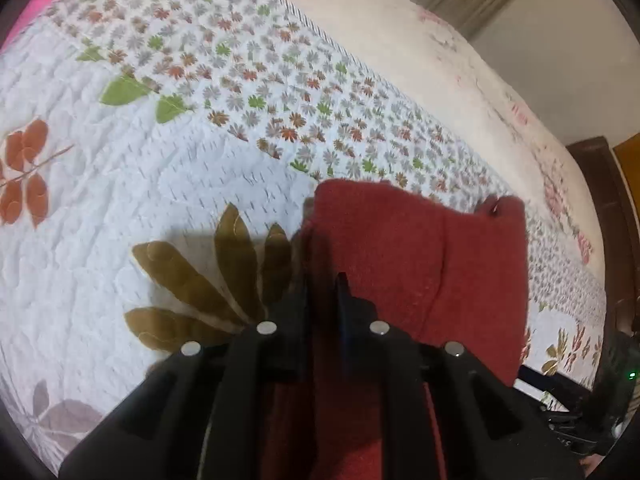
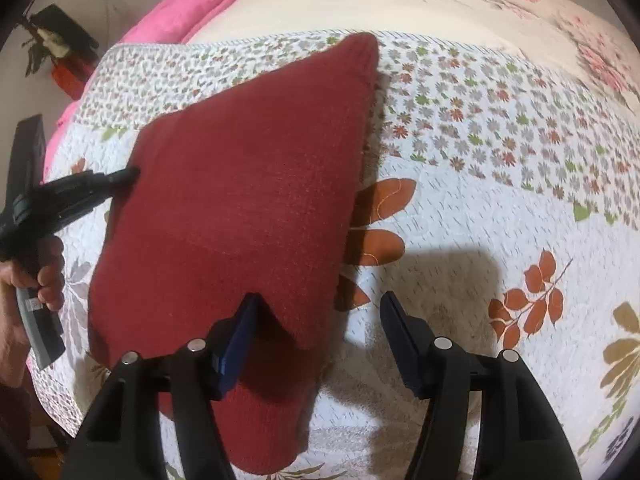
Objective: Fold small clothes
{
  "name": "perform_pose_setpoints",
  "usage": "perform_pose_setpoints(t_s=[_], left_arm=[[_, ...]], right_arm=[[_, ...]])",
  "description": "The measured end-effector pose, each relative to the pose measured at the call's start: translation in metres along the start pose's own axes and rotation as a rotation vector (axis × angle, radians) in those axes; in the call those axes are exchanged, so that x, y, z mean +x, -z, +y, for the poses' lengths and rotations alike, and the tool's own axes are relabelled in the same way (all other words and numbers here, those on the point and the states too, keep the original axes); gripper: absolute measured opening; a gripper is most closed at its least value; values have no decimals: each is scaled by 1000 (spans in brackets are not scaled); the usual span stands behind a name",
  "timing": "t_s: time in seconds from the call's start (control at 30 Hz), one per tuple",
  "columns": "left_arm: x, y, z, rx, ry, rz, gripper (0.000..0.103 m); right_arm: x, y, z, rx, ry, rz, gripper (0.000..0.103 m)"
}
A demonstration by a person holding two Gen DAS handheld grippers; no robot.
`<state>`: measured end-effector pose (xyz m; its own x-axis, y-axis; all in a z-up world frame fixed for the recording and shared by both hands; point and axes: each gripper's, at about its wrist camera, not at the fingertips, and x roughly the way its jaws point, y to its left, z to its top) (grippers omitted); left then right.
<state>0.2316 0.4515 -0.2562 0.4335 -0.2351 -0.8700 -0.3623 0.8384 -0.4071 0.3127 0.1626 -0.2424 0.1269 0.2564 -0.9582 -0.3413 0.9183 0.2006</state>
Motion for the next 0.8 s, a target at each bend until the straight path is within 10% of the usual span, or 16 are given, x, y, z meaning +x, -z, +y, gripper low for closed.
perform_pose_setpoints(t_s=[0.17, 0.8], left_arm=[[-23, -1, 3, -37, 122, 66, 80], [48, 44, -1, 51, 340, 388, 86]], right_arm=[[-13, -3, -9, 33, -57, -20, 63], [27, -9, -13, 92, -173, 18, 81]])
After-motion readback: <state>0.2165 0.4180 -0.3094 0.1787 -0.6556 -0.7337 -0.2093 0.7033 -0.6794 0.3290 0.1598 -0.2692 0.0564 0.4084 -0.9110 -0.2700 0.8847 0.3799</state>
